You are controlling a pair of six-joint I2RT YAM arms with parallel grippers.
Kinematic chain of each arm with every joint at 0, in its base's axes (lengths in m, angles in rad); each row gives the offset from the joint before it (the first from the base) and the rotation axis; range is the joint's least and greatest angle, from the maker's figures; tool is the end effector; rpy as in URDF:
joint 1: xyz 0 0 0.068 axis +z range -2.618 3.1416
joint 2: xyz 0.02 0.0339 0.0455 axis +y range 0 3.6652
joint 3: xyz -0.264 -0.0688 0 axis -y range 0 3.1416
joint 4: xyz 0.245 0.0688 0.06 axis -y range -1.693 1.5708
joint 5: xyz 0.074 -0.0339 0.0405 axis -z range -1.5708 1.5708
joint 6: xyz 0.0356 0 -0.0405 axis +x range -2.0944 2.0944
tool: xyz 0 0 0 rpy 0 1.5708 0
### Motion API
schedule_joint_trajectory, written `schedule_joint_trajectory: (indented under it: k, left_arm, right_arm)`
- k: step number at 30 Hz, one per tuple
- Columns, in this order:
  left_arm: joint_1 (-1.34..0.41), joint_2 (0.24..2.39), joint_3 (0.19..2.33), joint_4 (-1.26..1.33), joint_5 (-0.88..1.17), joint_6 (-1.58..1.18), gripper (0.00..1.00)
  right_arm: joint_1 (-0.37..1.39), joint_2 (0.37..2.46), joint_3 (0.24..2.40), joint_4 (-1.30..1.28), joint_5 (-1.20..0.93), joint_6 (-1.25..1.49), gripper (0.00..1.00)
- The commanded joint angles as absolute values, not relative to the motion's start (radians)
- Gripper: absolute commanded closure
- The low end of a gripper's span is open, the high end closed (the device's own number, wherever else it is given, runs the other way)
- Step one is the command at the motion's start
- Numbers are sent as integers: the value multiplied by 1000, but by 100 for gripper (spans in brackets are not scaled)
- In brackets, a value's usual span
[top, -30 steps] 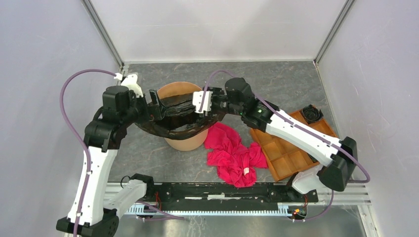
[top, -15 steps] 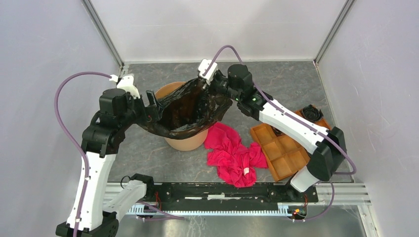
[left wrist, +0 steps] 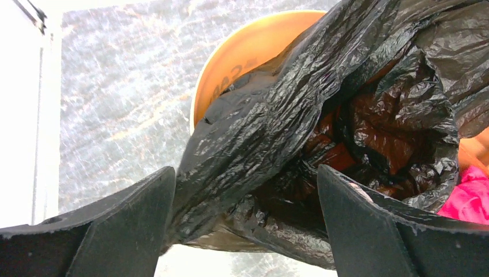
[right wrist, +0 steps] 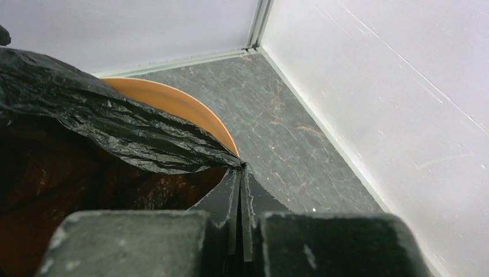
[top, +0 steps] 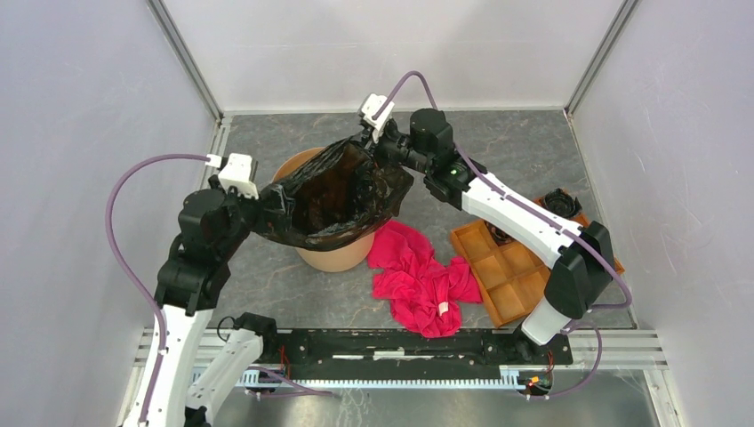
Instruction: Put the trash bags into the trash bin
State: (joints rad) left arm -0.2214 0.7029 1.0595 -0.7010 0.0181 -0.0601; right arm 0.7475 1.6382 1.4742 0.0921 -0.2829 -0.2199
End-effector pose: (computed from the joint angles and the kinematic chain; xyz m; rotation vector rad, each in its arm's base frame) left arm 0.1271 -0.0293 0.3889 0.1669 1.9133 -0.2068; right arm 0.2845 0.2773 0.3883 -0.9689 1.3703 0.6324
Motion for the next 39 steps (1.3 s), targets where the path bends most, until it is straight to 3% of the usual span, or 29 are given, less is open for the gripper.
schedule_joint_trajectory:
  k: [1, 4, 11, 14, 19, 25, 33, 39]
  left_arm:
    - [-229, 695, 1040, -524, 52, 81, 5]
    - [-233, 694, 1005, -450, 87, 65, 10]
    - [-235, 784, 1035, -442, -9, 37, 11]
    - [-235, 834, 1083, -468, -76, -33, 33]
    - [-235, 911, 1129, -508, -25, -76, 35]
    - [-235, 935, 1162, -499, -139, -118, 66]
    - [-201, 1157, 1354, -628, -149, -203, 84]
    - [-134, 1225, 1334, -577, -134, -216, 87]
  right_arm:
    - [733, 1622, 1461, 182, -347, -158, 100]
    - [729, 1616, 1441, 199, -355, -158, 100]
    - [715, 1611, 1413, 233, -375, -133, 100]
    - [706, 1611, 1401, 235, -374, -137, 100]
    - [690, 1609, 1395, 240, -388, -125, 100]
    - [677, 1614, 1385, 261, -390, -110, 100]
    - [666, 1716, 1472, 283, -438, -70, 93]
    - [646, 1774, 1480, 324, -421, -2, 85]
